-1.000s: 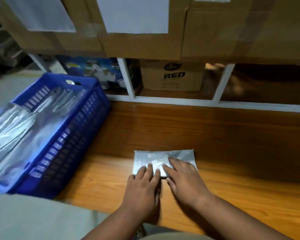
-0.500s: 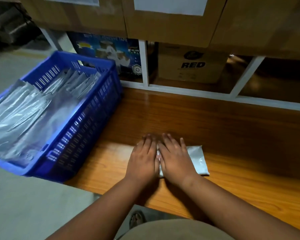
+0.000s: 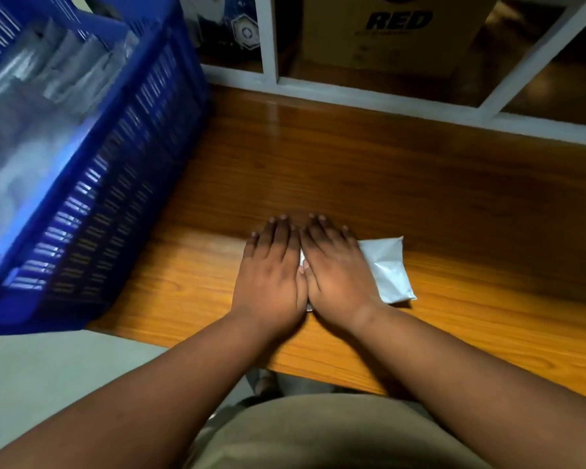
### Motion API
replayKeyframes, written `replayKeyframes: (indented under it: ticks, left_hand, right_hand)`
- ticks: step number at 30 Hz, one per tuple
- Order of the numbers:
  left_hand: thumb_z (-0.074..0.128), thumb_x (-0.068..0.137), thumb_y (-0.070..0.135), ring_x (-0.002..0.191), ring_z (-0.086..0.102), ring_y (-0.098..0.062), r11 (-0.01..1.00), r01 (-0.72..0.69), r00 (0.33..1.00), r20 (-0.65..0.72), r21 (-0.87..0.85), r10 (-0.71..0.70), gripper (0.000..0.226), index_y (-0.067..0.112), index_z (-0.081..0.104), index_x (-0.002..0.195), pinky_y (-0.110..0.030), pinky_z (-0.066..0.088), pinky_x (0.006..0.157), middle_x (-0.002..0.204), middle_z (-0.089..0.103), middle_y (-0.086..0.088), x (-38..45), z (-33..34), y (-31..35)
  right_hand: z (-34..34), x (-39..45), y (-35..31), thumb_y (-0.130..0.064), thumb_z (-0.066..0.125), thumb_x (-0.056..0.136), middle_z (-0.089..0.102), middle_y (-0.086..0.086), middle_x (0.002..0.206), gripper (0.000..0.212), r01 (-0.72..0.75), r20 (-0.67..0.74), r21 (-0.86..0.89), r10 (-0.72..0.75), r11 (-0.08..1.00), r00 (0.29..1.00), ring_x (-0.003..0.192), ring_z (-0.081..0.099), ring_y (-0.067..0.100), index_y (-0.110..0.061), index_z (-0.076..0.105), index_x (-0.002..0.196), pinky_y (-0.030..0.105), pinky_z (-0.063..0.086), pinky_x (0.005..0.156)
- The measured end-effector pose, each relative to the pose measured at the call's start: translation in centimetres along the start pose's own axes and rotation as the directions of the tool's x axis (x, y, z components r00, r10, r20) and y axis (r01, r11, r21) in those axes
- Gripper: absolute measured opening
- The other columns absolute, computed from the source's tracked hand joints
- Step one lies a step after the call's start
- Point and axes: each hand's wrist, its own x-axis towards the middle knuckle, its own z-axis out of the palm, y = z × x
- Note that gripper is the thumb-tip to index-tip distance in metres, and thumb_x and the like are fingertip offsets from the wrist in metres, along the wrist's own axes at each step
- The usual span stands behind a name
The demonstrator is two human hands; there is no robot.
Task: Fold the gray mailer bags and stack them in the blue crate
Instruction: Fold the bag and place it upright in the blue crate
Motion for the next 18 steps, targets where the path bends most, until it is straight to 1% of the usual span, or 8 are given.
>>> replayKeyframes:
  ticks: [5,8,10,14,16,18]
  left_hand:
    - [0.043,0.098,0.04,0.16,0.022,-0.036,1.0,-0.002,1.0,-0.009,0.003,0.002,0.074,0.007,0.035,0.163,-0.056,0.018,0.128,0.171,0.029,-0.018,-0.1,-0.1,0.0]
    - [0.04,0.099,0.04,0.161,0.021,-0.033,1.0,0.016,1.0,0.009,0.006,-0.016,0.072,0.009,0.034,0.164,-0.054,0.018,0.129,0.172,0.029,-0.016,-0.3,-0.6,0.2]
    - [0.037,0.1,0.041,0.16,0.022,-0.033,1.0,0.023,0.999,0.023,0.01,-0.023,0.071,0.01,0.035,0.164,-0.053,0.019,0.129,0.172,0.03,-0.016,-0.4,-0.9,0.4]
    - [0.029,0.102,0.044,0.16,0.023,-0.03,0.998,0.05,0.997,0.052,0.04,-0.052,0.071,0.012,0.032,0.165,-0.055,0.019,0.129,0.172,0.031,-0.014,0.0,-2.0,1.1]
    - [0.032,0.102,0.044,0.158,0.028,-0.031,0.999,0.034,0.999,0.03,0.037,-0.035,0.07,0.011,0.038,0.163,-0.056,0.022,0.129,0.168,0.038,-0.015,0.4,-2.7,2.0]
    - [0.038,0.099,0.042,0.155,0.034,-0.033,1.0,0.001,1.0,0.018,0.032,-0.002,0.069,0.009,0.045,0.159,-0.055,0.026,0.128,0.164,0.044,-0.017,1.3,-3.2,3.4]
  right_hand:
    - [-0.1,0.0,-0.2,-0.043,0.042,0.098,0.037,0.01,0.169,0.07,-0.005,0.011,-0.007,0.005,1.0,1.0,0.159,0.027,0.029,-0.014,0.042,0.161,0.053,0.021,0.129]
    - [-0.6,-0.1,-0.4,-0.043,0.036,0.099,0.036,0.01,0.17,0.07,-0.009,0.041,-0.005,0.009,1.0,0.999,0.16,0.025,0.029,-0.014,0.041,0.162,0.053,0.018,0.13]
    - [-0.9,-0.2,-0.4,-0.044,0.032,0.098,0.036,0.009,0.17,0.071,-0.015,0.073,0.016,0.013,1.0,0.997,0.16,0.024,0.028,-0.015,0.04,0.163,0.053,0.017,0.131]
    - [-1.7,-0.2,0.3,-0.045,0.022,0.098,0.035,0.009,0.171,0.074,-0.021,0.086,0.098,0.013,0.995,0.996,0.161,0.023,0.028,-0.016,0.035,0.165,0.056,0.014,0.131]
    - [-2.3,-0.5,1.2,-0.044,0.027,0.099,0.041,0.009,0.168,0.072,0.005,0.055,0.074,-0.009,0.997,0.998,0.16,0.028,0.029,-0.013,0.039,0.163,0.058,0.017,0.13]
    - [-2.6,-1.0,2.4,-0.043,0.037,0.102,0.04,0.008,0.168,0.069,0.027,0.045,0.0,-0.027,1.0,0.999,0.161,0.026,0.029,-0.012,0.039,0.163,0.056,0.014,0.132]
